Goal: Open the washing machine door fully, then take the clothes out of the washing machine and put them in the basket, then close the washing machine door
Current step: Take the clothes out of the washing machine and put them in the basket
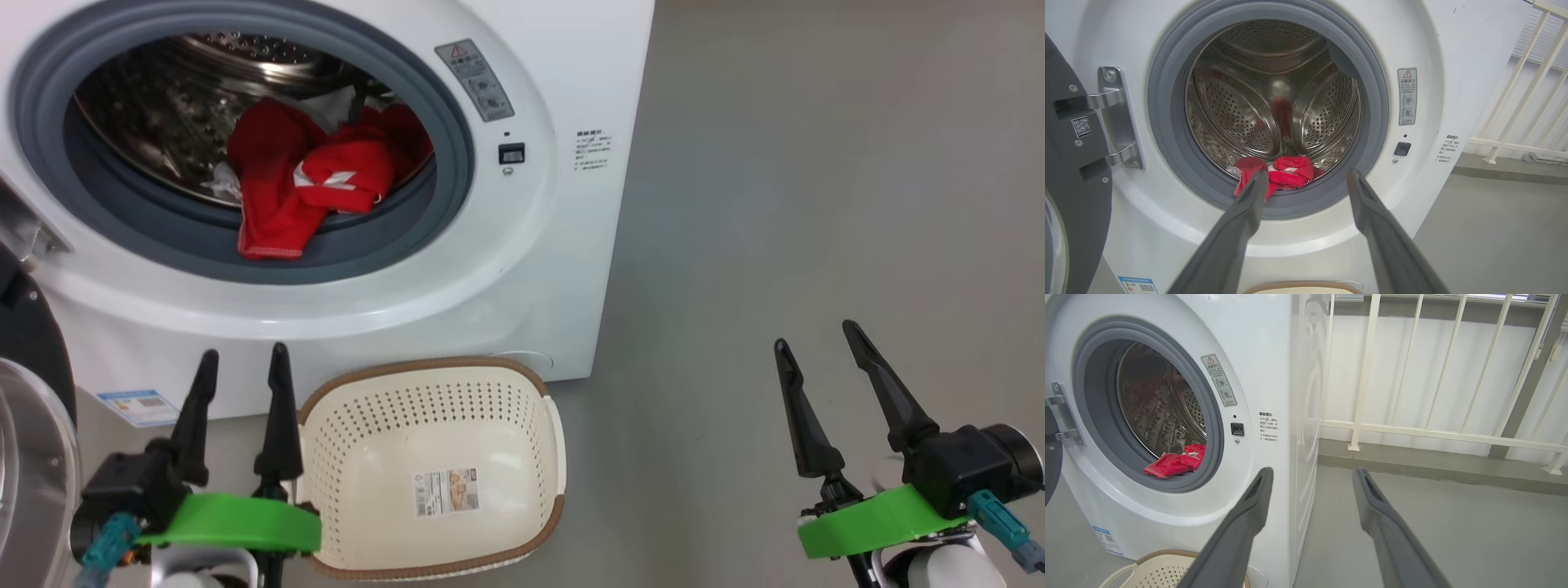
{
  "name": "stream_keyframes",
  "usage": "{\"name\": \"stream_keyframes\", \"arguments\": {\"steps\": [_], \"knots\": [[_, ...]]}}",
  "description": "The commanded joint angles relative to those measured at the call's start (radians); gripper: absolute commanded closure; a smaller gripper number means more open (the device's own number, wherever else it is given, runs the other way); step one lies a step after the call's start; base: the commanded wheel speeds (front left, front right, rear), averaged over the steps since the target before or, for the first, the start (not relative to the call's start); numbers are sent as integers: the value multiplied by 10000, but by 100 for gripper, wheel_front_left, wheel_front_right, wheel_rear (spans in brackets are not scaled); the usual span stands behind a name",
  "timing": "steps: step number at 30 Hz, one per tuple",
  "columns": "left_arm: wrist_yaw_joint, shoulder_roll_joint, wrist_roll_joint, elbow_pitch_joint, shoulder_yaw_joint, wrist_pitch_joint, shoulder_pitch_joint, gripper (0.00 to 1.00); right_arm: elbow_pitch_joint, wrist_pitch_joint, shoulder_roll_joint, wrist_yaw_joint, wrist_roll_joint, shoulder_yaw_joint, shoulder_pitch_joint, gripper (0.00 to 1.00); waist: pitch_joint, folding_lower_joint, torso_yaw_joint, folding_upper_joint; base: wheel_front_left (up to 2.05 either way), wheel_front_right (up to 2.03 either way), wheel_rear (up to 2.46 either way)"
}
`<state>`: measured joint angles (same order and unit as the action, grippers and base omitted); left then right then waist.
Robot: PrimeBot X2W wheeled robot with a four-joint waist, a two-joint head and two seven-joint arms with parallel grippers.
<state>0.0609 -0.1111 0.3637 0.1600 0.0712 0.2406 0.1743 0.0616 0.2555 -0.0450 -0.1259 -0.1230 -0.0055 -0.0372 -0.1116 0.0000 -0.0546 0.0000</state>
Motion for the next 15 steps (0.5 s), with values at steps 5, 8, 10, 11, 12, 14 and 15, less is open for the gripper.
{"name": "stream_keyframes", "arguments": {"steps": [5,8,10,11,12,14,15], "knots": [[-56,-166,-165,114,-328,130,1043,0,-362,63,-52,-48,33,318,-489,0,-452,0,114,0,0,0,0],[-110,-205,-215,434,-345,161,1760,0,-411,63,-52,-48,45,350,-629,0,-926,0,144,0,0,0,0],[-170,-208,-197,576,-367,174,2120,0,-448,63,-52,-48,48,369,-726,0,-1196,0,153,0,0,0,0],[-223,-191,-135,641,-399,180,2298,0,-477,63,-52,-48,58,380,-781,0,-1341,0,152,0,0,0,0],[-260,-198,-115,707,-430,185,2477,0,-497,63,-52,-48,68,393,-846,0,-1489,0,152,0,0,0,0],[-308,-216,-93,850,-503,194,2823,0,-531,63,-52,-48,85,424,-1008,0,-1785,0,151,0,0,0,0],[-327,-223,-89,917,-543,198,2998,0,-555,63,-52,-48,90,438,-1094,0,-1931,0,152,0,0,0,0]]}}
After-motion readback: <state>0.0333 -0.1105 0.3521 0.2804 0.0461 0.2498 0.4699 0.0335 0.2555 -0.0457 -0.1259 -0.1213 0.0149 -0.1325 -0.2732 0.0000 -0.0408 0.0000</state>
